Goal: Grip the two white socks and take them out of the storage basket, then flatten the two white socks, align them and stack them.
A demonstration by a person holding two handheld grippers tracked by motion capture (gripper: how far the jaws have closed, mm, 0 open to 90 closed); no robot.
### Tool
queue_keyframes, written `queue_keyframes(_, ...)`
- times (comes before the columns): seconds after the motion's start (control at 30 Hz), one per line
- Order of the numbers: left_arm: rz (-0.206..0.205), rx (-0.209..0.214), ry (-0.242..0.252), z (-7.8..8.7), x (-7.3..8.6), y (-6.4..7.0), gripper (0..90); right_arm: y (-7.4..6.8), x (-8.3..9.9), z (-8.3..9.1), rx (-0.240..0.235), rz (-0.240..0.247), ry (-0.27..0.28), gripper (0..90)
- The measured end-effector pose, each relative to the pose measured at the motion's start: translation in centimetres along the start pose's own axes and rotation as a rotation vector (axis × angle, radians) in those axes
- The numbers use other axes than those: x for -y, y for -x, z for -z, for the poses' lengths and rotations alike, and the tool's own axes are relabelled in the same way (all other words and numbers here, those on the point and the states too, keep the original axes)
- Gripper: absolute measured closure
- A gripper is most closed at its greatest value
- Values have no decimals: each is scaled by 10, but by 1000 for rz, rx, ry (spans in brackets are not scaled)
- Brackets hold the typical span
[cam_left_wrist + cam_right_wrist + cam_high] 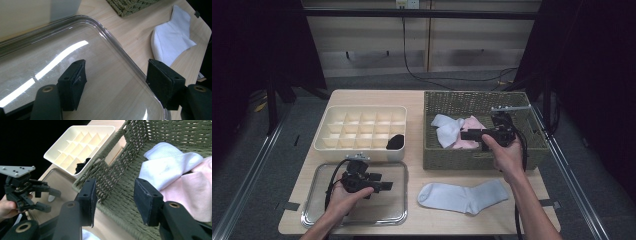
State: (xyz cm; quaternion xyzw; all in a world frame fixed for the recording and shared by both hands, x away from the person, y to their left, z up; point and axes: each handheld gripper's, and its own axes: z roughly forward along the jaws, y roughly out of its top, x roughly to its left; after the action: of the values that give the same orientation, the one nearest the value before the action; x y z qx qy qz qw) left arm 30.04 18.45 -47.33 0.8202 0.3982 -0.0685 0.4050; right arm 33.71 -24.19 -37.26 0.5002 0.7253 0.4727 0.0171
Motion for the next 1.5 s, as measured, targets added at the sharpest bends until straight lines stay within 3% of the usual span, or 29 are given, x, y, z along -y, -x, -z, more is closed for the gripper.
queue_keyframes(0.27,8,-4,7,1,0,-1,320,8,-8,-16,14,0,-38,527)
queue_keyframes(0.7,-3,6,-6,2,0,-2,323,17,-25,-34,19,-4,-49,519)
queue_keyframes(0.9,0,7,0,2,0,-3,323,21,-33,-44,47,0,-81,519)
queue_keyframes(1.5,-9,11,12,3,-3,-2,324,53,-51,-72,95,-56,-101,518)
